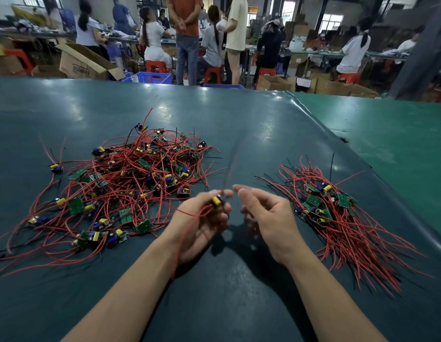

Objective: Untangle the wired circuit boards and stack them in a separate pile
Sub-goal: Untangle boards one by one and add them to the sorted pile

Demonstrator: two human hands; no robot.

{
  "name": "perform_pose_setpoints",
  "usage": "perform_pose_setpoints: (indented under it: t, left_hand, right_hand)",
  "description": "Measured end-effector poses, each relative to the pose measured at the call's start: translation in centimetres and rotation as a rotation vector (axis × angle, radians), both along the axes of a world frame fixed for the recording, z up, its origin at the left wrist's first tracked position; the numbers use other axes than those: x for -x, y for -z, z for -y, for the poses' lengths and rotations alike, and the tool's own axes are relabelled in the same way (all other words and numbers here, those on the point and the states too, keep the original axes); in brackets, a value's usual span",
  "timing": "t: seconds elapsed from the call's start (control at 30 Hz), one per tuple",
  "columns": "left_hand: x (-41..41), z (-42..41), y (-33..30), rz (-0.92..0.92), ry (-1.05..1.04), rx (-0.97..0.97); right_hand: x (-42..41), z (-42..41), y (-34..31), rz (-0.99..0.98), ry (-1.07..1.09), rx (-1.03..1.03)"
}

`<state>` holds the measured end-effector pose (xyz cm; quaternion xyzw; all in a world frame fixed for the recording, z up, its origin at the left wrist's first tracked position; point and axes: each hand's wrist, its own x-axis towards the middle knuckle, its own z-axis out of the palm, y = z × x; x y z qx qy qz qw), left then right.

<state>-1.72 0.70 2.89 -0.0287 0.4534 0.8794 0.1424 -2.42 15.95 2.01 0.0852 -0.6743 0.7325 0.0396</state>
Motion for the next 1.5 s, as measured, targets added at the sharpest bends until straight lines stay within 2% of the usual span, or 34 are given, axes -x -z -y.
perform_pose_setpoints:
  t: [0.07, 0.13, 0.27, 0.43, 0.6, 0.8, 1.03, 1.3, 1.43, 1.5]
  left_hand:
    - [-0.3, -0.5, 0.2, -0.037, 0.029, 0.147]
    - [-0.5, -0.7, 0.2, -0.077, 0.012, 0.207]
    - [-0.7, -0.8, 0.1, -0.163, 0.047, 0.197]
    - [-0.7, -0.5, 0.1, -0.187, 0.133, 0.25]
    - [-0.7, -0.2, 0.1, -0.205, 0.214, 0.21]
    - [-0.6, 0.0, 0.3, -0.212, 0.28, 0.231]
    - [-0.3, 0.2, 0.5, -0.207, 0.253, 0.222]
    - [-0.1, 0.3, 0.7, -0.229, 0.281, 0.24]
    - [-0.3, 0.5, 0.5, -0.232, 0.275, 0.23]
    - [-0.4, 0.5, 0.5, -0.239, 0.282, 0.231]
  right_hand:
    - [-0.2, 0.5, 0.0, 0.003, -0.094, -0.004]
    - [-0.2, 0.5, 0.0, 0.027, -0.121, 0.013]
    - [0.2, -0.2, -0.1, 0.199, -0.088, 0.121]
    - [0.8, -0.3, 0.0, 0.23, -0.006, 0.208]
    - [1.3, -0.6, -0.4, 0.219, 0.078, 0.377]
    - [1.6, -0.2, -0.4, 0.391, 0.001, 0.622]
    - [1.9, -0.7, -0.6, 0.336, 0.037, 0.628]
    - [1.9, -0.4, -0.5, 0.383, 0.077, 0.696]
    - [1.9, -0.4, -0.5, 0.347, 0.061, 0.629]
    - [1.8, -0.6, -0.7, 0.368, 0.031, 0.669]
